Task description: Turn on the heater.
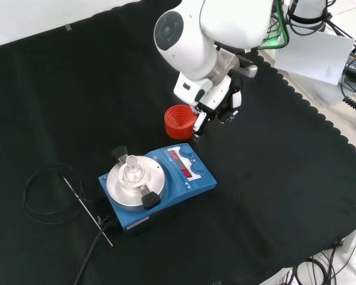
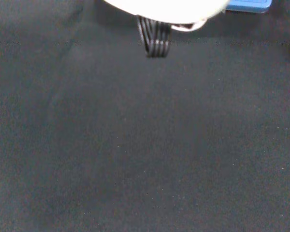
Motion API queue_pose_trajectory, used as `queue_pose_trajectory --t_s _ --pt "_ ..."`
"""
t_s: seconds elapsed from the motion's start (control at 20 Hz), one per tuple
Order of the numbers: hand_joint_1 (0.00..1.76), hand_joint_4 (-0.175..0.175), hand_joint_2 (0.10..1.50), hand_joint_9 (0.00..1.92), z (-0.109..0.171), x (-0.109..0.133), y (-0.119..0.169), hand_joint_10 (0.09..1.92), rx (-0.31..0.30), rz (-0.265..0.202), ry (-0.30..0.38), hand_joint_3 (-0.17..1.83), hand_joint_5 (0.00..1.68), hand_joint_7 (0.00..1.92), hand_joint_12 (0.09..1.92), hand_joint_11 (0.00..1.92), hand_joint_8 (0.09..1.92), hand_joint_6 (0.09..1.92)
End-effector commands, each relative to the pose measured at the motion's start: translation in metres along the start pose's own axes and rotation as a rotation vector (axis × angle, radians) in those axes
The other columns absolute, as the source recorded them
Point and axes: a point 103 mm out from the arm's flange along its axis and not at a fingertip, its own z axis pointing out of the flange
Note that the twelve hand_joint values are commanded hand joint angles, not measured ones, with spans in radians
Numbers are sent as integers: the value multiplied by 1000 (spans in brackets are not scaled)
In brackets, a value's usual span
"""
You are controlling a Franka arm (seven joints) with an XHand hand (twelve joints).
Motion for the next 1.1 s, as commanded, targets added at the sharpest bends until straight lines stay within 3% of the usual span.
queue_pose_trajectory --t_s 0.05,0.65,1.1 --pt "1442 -72 696 1685 3 9 6 1536 50 -15 -17 1045 271 1580 1398 1252 1595 715" --pt "1449 -57 685 1688 9 25 20 1541 111 -40 -43 1070 259 1584 1407 1253 1598 643" --pt "1449 -53 682 1688 11 22 32 1542 135 -35 -48 1078 268 1586 1408 1255 1599 589"
